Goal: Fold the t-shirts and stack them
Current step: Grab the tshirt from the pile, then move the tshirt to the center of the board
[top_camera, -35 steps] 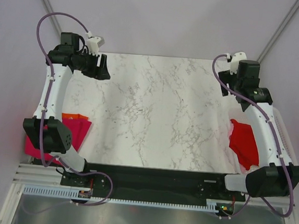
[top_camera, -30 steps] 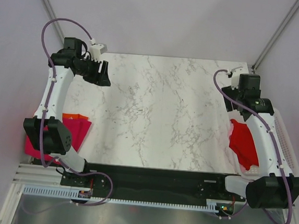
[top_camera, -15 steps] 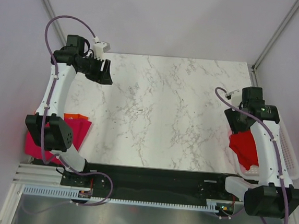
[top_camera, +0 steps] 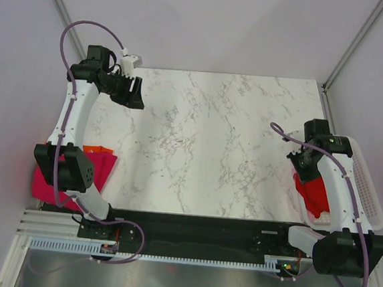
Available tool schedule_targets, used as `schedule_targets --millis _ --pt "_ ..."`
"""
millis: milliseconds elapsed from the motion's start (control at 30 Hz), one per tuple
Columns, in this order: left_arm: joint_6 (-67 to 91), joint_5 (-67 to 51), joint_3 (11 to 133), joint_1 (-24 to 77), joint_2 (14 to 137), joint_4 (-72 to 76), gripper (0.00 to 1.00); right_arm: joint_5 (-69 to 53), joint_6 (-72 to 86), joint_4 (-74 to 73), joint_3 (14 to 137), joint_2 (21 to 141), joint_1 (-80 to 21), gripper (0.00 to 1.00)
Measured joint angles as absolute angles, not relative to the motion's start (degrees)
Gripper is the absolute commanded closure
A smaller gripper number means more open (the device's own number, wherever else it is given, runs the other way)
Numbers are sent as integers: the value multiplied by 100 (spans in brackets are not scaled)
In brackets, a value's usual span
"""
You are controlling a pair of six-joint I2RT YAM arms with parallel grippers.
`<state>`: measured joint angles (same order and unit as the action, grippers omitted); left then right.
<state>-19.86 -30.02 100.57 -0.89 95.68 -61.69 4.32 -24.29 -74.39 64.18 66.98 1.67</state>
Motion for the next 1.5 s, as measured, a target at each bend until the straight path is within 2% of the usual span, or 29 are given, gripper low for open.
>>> schedule_targets --millis 33,167,267,533,633,800,1033,1200,1300,1333,1367,1500 --pt "-1986 -3002 10057 -89 9592 -6171 35 427 -2451 -7443 6418 6700 167 100" --pt "-1986 -3002 10057 -89 9633 -6171 35 456 -2488 -7520 6495 6709 167 100" --pt "-1994 -2998 10057 -89 9633 -6171 36 604 -2663 -7760 7098 6770 167 100" --pt "-1973 -2698 10095 -89 9618 -6112 27 1181 -3806 -6995 10932 7234 174 100" --pt "-1903 -2265 10099 -89 9594 -6031 26 965 -4165 -6337 11730 7325 174 100" --pt "-1831 -1743 10082 -91 9557 -5872 26 40 -4565 -5391 11852 7345 3 100" --pt "-1826 -1487 9835 -91 9194 -5747 28 -532 -4622 -4589 11756 8044 -2040 100" --pt "-1828 -1494 9657 -89 8886 -5693 28 -631 -4466 -4418 11185 8538 -3037 99" --pt "-1828 -1496 9509 -89 8715 -5684 28 -768 -4230 -4309 10713 8816 -3247 65" --pt "-1831 -1496 9445 -89 8663 -5686 28 -788 -4119 -4228 10532 8930 -3267 50" --pt "-1831 -1496 9408 -89 8632 -5693 29 -794 -4021 -4136 10385 9063 -3273 47" --pt "-1831 -1498 9334 -89 8597 -5704 29 -740 -3712 -3909 10066 9754 -3275 44"
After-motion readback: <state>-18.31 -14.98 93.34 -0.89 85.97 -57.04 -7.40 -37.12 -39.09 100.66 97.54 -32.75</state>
